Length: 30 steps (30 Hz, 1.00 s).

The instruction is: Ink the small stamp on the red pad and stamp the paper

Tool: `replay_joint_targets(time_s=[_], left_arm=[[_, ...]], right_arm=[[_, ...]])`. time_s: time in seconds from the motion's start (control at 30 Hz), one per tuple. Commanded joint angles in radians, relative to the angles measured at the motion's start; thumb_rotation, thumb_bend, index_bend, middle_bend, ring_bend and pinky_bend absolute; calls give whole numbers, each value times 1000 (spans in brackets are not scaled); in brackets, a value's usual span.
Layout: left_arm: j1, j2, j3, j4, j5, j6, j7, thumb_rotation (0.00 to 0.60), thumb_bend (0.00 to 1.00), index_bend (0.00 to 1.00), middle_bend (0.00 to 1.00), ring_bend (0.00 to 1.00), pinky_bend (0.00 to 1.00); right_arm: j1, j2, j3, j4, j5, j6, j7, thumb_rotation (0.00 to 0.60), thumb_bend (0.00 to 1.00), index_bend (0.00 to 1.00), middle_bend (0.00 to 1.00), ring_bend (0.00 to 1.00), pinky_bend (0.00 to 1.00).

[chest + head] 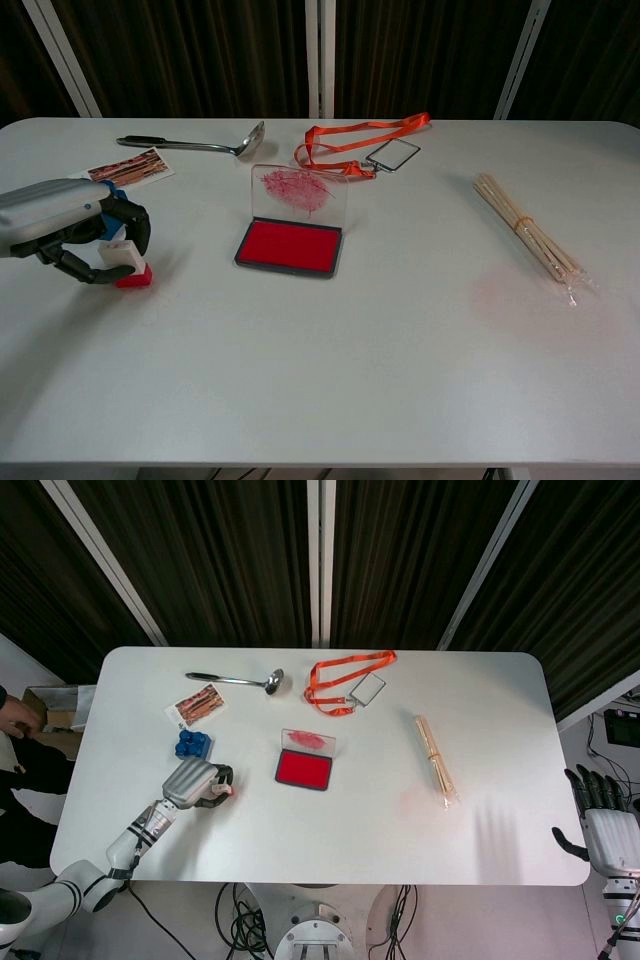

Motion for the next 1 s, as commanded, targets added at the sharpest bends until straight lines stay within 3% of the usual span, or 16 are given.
replay_joint_targets(time_s=[0.03, 0.33, 1.0], left_arm=[[4, -8, 0, 15, 7, 6, -11, 600, 419, 623, 624, 964, 1000], [10, -14, 3, 34, 17, 7, -29, 600, 419, 604, 574, 962, 1000], [7, -4, 7, 29, 35, 2, -38, 600, 367, 450, 444, 946, 1000]], right_arm=[[1, 0, 0, -2, 1, -2, -3, 600, 158, 0, 0, 0, 0], [2, 2, 1, -11, -1, 1, -13, 600, 169, 0, 0, 0, 0], [6, 6, 2, -17, 20, -22, -24, 600, 172, 0, 0, 0, 0]])
